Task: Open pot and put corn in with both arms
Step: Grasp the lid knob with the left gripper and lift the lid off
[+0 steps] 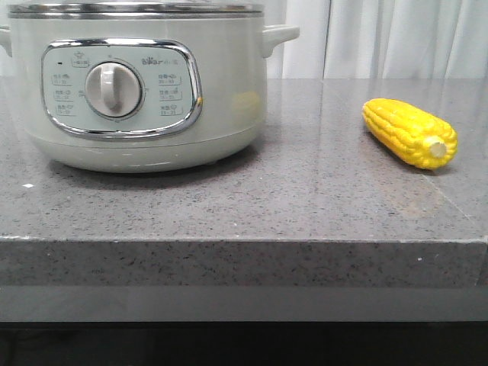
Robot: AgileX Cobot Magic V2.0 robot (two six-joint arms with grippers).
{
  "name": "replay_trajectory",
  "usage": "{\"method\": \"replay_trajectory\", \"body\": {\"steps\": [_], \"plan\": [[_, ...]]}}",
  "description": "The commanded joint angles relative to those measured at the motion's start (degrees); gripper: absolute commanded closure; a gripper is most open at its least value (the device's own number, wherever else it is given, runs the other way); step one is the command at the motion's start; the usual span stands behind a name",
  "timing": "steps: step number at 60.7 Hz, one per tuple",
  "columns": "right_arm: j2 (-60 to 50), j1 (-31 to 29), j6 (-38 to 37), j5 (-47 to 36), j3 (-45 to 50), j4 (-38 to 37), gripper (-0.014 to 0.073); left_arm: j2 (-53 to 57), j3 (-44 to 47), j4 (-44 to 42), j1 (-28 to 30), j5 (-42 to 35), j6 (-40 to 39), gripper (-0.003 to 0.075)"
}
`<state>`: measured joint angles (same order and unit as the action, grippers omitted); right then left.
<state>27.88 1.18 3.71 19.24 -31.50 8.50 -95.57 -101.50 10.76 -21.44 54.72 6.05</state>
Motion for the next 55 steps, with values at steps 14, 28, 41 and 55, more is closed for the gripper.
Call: {"method": "replay_trajectory", "body": {"steps": [14,28,41,55], "plan": [[0.6,-0.4,0.1,-3.9,-1.9,-0.3,0.0037,2.3,-2.6,1.2,-0.5,-0.4,-0.2,0.0326],[0.6,-0.4,0.1,-3.9,-1.9,-0.3,0.0037,2.3,-2.7,1.2,-0.5,-0.6,-0.2,0.0451],[0.6,-0.4,0.1,-3.9,-1.9,-0.3,0.0037,3.5,-5.5,0.0,-0.5,-2.2,0.2,0.0457],[0.6,-0.4,0.1,-3.9,-1.9,-0.3,0.0037,11.2,-4.4,-0.1,-0.5,-4.3,2.2,0.0457]]}}
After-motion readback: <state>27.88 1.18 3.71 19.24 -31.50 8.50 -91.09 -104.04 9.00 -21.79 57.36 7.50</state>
